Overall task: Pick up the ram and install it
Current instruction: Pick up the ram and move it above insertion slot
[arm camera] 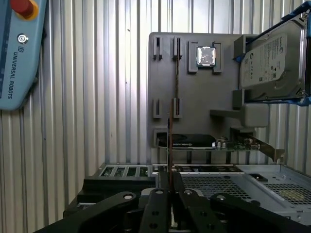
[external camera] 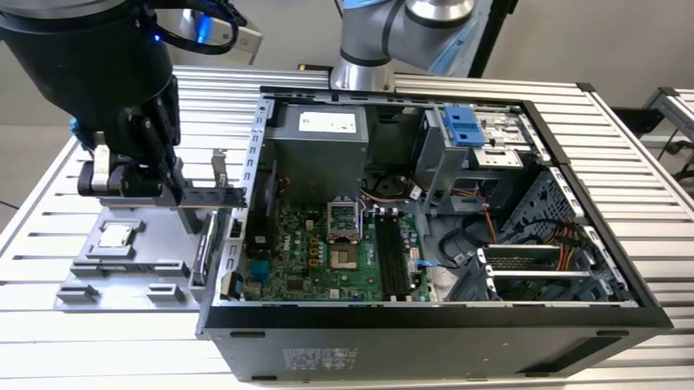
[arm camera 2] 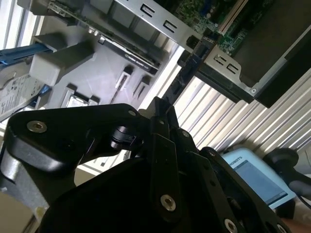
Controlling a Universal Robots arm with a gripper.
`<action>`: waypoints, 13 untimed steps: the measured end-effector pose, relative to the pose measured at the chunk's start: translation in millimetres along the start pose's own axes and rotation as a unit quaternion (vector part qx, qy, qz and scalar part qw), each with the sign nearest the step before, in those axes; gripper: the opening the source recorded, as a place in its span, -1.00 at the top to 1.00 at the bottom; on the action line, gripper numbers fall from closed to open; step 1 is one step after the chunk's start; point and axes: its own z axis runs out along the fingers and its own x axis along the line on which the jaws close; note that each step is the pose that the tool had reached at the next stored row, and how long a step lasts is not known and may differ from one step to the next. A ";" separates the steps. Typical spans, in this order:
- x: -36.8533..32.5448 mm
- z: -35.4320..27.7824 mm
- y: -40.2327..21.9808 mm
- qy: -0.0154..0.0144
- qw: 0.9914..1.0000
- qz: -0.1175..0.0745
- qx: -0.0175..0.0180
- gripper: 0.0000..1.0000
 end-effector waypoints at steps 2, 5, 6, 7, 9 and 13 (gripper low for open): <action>0.0 -0.1 -1.8 0.000 1.000 0.000 0.000 1.00; 0.0 0.0 -4.4 0.000 1.000 0.000 0.000 1.00; -0.1 -0.1 -5.3 0.000 1.000 0.000 0.000 1.00; -0.1 -0.1 -6.1 0.000 1.000 0.000 0.000 1.00; -0.1 -0.1 -7.8 0.000 1.000 0.000 0.000 1.00; -0.1 -0.1 -11.3 0.000 1.000 0.000 0.000 1.00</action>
